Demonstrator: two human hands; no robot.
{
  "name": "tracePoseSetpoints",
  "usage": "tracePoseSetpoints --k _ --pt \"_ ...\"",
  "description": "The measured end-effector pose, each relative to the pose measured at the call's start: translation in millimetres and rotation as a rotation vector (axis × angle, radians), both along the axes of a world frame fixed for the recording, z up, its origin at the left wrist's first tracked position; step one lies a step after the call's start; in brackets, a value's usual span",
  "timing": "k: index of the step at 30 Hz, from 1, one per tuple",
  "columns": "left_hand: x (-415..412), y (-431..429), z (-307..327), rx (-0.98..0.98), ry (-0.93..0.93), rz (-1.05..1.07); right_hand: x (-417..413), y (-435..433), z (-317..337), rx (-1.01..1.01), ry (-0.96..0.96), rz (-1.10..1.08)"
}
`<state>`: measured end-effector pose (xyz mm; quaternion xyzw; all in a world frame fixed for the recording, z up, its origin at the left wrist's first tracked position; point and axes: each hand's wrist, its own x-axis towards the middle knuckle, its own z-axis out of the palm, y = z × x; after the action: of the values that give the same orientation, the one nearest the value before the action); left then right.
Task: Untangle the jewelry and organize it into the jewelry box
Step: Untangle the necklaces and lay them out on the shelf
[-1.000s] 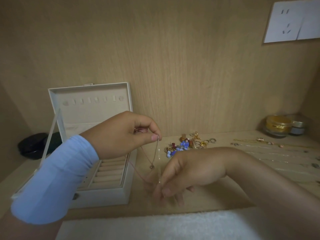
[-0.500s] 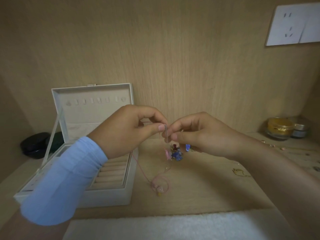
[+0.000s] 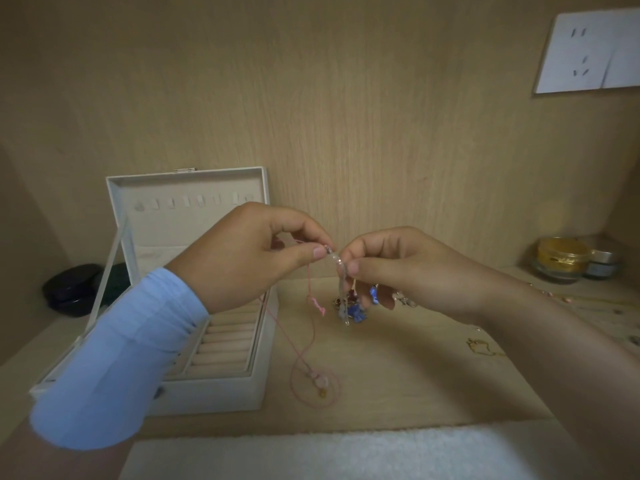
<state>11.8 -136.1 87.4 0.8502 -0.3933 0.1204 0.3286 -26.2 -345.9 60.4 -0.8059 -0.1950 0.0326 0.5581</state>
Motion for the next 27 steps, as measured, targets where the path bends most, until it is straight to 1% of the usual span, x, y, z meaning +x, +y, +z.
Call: tracePoseSetpoints --k 7,10,12,16,18,20,22,24,27 --pt "6 1 -5 0.046 0.031 0.04 6 -3 -6 -0.045 -0.054 -0.076" --pt "7 0 -7 0.041 0.059 -0.004 10 -6 -10 0.048 -0.032 -0.063" --pt "8 -2 -9 0.003 0.093 -0.053 11 -7 -12 0.128 0.021 -0.039" --pt "8 -7 -15 -0.08 0.204 -0.122 10 -5 -12 0.226 0.149 -0.062" --pt "9 -8 -17 -0.111 0.258 -0.127 11 -5 -12 0.204 0.181 -0.098" --pt "10 -9 -19 -0.14 0.305 -0.128 12 -7 -13 0.147 0.167 -0.146" --pt "11 -10 -19 -0.168 0.355 -0.123 13 -8 -14 0.085 0.116 -0.203" --pt "11 -10 -20 -0.214 0.428 -0.105 13 -9 -14 0.009 0.026 -0.261" --pt "15 -12 -22 -0.299 0.518 -0.059 13 -8 -13 -0.018 -0.031 -0.307"
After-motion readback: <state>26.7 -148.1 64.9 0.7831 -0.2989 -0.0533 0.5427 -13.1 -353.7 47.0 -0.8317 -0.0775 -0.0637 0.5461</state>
